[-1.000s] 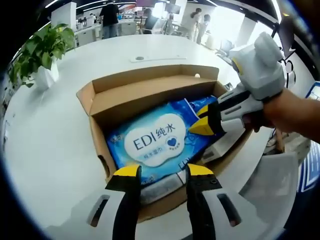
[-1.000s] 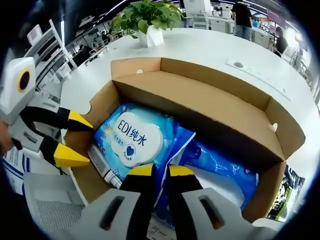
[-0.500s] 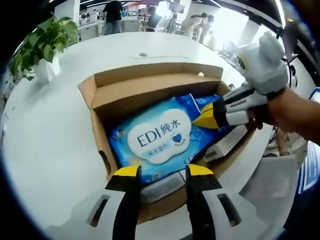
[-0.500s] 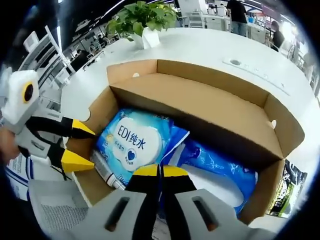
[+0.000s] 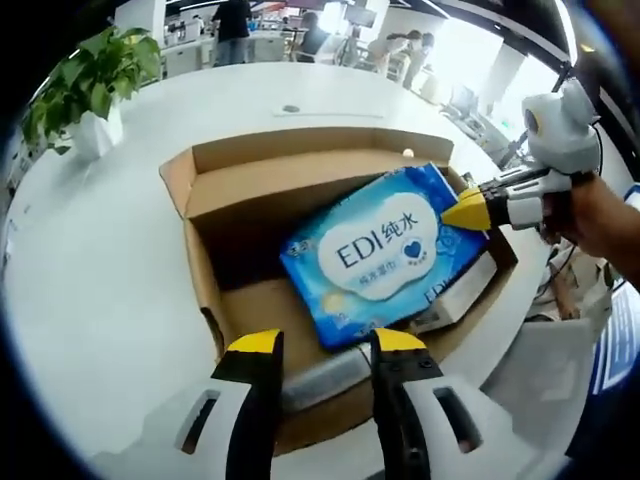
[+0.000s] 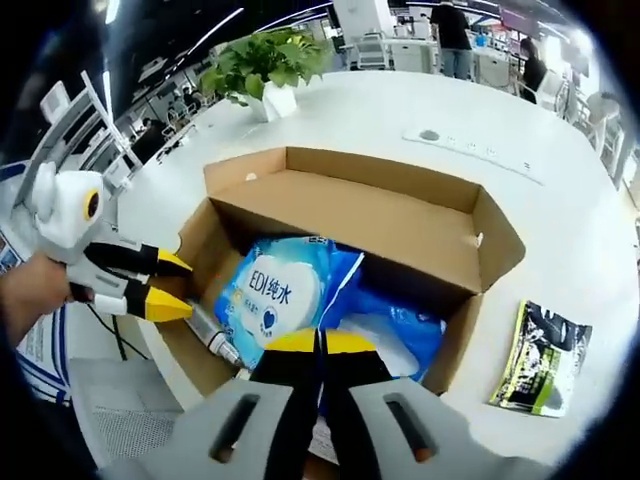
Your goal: Operate the shoe box by opening the lid, removing the specified soft item, and placing it in the target area until the item is outside and the box remains undamaged.
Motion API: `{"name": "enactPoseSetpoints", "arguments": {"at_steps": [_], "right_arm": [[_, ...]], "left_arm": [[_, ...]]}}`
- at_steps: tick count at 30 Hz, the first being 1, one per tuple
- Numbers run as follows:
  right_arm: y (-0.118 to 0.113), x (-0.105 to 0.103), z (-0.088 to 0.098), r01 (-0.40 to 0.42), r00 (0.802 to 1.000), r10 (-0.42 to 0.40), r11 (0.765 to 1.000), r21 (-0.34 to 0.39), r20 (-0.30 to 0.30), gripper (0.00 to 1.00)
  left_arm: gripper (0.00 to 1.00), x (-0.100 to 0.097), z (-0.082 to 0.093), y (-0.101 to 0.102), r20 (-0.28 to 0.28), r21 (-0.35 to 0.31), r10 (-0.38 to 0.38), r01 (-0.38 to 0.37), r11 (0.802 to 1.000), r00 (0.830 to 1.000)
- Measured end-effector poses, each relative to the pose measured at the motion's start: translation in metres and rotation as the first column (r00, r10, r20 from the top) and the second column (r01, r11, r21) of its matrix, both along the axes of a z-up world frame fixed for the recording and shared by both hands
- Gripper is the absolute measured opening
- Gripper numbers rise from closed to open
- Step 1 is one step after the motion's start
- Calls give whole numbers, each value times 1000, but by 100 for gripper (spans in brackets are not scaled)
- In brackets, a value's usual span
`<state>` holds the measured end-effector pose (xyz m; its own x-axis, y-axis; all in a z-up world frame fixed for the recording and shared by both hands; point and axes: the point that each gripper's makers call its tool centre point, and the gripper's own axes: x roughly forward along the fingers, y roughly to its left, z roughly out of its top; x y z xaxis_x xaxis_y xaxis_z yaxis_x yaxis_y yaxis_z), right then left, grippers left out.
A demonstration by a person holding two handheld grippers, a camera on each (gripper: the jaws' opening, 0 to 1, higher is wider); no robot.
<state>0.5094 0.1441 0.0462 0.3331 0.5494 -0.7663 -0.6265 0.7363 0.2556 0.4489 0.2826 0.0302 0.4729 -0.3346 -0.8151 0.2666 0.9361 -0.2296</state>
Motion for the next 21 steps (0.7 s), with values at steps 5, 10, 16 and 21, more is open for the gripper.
{"name": "enactPoseSetpoints", "arguments": {"at_steps": [5,10,16,21], "right_arm": [[-11,-2,-11,10,1000,-10,1000,-16,-4,0],[-14,-3,-16,0,1000,0,999,-36,7,0],[-16,-2,-19,-1,1000,2,999,-43,7,0],[-17,-1,-21,-6,1000,7,999,-43,7,0]], "left_arm": [[33,5,3,-8,-1,-19,-5,5,1000,1000],[31,14,5,-18,-2,-31,-11,11,999,1000],[31,28,-7,-20,-71,-73,31,-36,997,997],[30,39,-12,-21,-80,-83,46,-53,995,996]]}}
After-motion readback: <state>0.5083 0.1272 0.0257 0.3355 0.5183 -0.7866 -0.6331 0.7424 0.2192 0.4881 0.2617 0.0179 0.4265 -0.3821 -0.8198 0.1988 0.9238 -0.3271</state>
